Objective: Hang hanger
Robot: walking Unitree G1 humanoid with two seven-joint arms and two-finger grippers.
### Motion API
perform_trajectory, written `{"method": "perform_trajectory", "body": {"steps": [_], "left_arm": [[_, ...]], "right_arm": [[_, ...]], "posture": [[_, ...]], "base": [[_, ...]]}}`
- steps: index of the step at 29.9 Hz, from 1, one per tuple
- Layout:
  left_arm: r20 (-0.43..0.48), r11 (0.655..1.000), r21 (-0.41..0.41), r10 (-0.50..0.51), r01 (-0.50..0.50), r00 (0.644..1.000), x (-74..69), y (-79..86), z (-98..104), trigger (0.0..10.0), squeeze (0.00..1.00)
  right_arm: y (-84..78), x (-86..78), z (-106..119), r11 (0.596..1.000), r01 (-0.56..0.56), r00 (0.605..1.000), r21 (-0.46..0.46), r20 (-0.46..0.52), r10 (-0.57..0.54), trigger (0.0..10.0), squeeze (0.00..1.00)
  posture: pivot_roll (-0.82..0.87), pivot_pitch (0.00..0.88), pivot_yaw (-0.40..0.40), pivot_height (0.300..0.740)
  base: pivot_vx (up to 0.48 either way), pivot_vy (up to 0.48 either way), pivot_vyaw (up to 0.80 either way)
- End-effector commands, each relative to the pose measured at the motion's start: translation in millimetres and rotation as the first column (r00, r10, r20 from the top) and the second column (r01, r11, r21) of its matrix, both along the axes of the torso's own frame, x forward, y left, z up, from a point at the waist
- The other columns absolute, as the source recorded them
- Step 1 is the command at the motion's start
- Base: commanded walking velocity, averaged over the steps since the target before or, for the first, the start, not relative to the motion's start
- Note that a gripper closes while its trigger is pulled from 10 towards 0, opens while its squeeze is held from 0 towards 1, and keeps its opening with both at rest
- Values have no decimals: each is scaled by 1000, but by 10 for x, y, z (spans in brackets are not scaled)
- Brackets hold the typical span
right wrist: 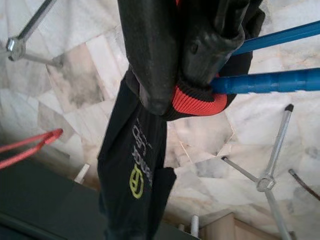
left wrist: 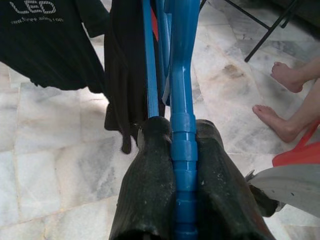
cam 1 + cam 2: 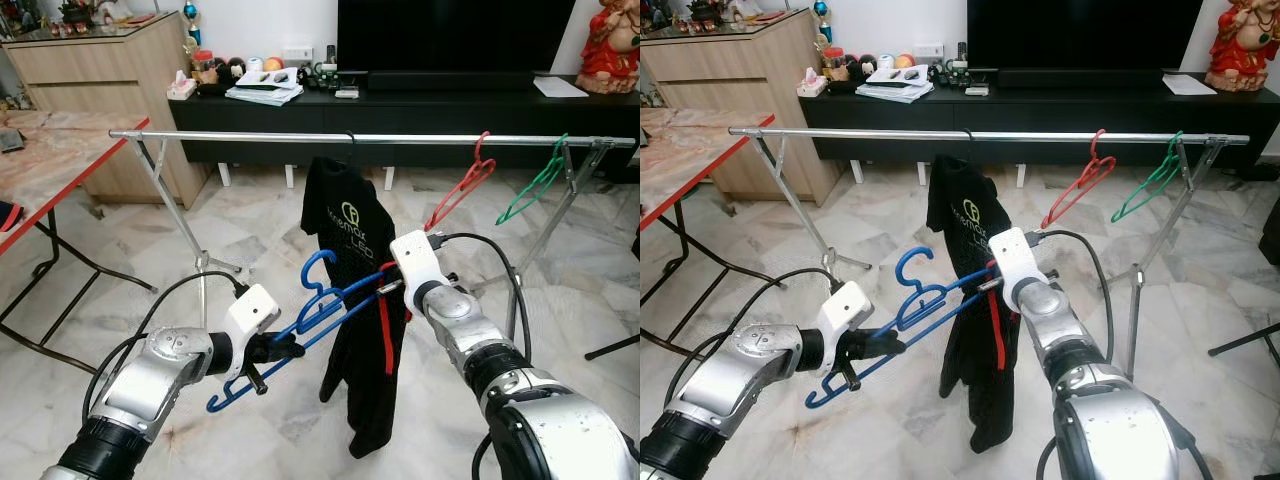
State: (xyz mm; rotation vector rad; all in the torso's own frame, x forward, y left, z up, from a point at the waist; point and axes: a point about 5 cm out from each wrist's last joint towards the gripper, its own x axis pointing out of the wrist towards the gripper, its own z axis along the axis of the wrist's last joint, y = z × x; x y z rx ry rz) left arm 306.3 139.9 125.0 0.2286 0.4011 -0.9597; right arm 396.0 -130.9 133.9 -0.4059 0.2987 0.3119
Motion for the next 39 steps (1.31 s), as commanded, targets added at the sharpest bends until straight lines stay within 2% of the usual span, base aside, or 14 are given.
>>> {"method": "perform_trajectory", "body": {"steps": [1, 4, 9, 15, 16, 23, 26, 29, 31, 33, 35, 39], "left_arm": [[2, 999, -8, -44, 44, 999, -35, -37, 49, 10000, 0], [6, 999, -6, -39, 39, 999, -29, -31, 53, 10000, 0], [0, 999, 5, -33, 33, 999, -25, -38, 16, 10000, 0], [30, 998, 48, 26, -28, 999, 46, -6, -20, 10000, 0], [32, 996, 63, 55, -57, 998, 72, 26, -46, 10000, 0], [29, 997, 56, 60, -62, 998, 72, 12, -58, 10000, 0], [42, 994, 54, 97, -99, 994, 103, 8, -66, 10000, 0], [60, 989, 70, 122, -126, 991, 128, 37, -67, 10000, 0], [64, 988, 72, 130, -134, 990, 128, 61, -67, 10000, 0], [67, 988, 67, 133, -137, 989, 120, 84, -57, 10000, 0], [68, 990, 54, 128, -132, 989, 109, 87, -39, 10000, 0], [71, 991, 45, 123, -127, 990, 106, 81, -29, 10000, 0]], "right_arm": [[153, 70, 227, 996, -83, 993, -21, 85, 85, 10000, 0], [171, 76, 248, 995, -97, 991, -31, 87, 99, 10000, 0], [289, 96, 366, 986, -139, 986, 92, 103, 130, 10000, 0], [354, 117, 485, 975, -153, 982, 163, 136, 131, 10000, 0], [397, 130, 569, 967, -155, 979, 201, 163, 123, 10000, 0], [506, 130, 687, 949, -166, 974, 266, 197, 115, 10000, 0], [595, 100, 709, 933, -158, 975, 323, 202, 96, 10000, 0], [528, 91, 636, 944, -87, 981, 319, 192, 26, 10000, 0], [387, 103, 540, 946, 0, 986, 325, 160, -55, 10000, 0], [209, 94, 388, 959, 81, 986, 270, 116, -116, 10000, 0], [191, 76, 333, 959, 72, 991, 274, 89, -100, 10000, 0], [229, 66, 367, 961, 34, 993, 274, 101, -64, 10000, 0]], "posture": [[96, 34, 15, 740], [95, 33, 15, 740], [86, 33, 19, 740], [75, 32, 20, 740], [73, 32, 21, 740], [67, 34, 20, 740], [64, 38, 15, 740], [63, 41, 14, 740], [62, 43, 13, 740], [67, 44, 10, 740], [66, 45, 6, 740], [66, 47, 6, 740]], "base": [[0, 0, 0], [0, 0, 0], [0, 0, 0], [0, 0, 0], [0, 0, 0], [0, 0, 0], [0, 0, 0], [0, 0, 0], [0, 0, 0], [0, 0, 0], [0, 0, 0], [0, 0, 0]]}}
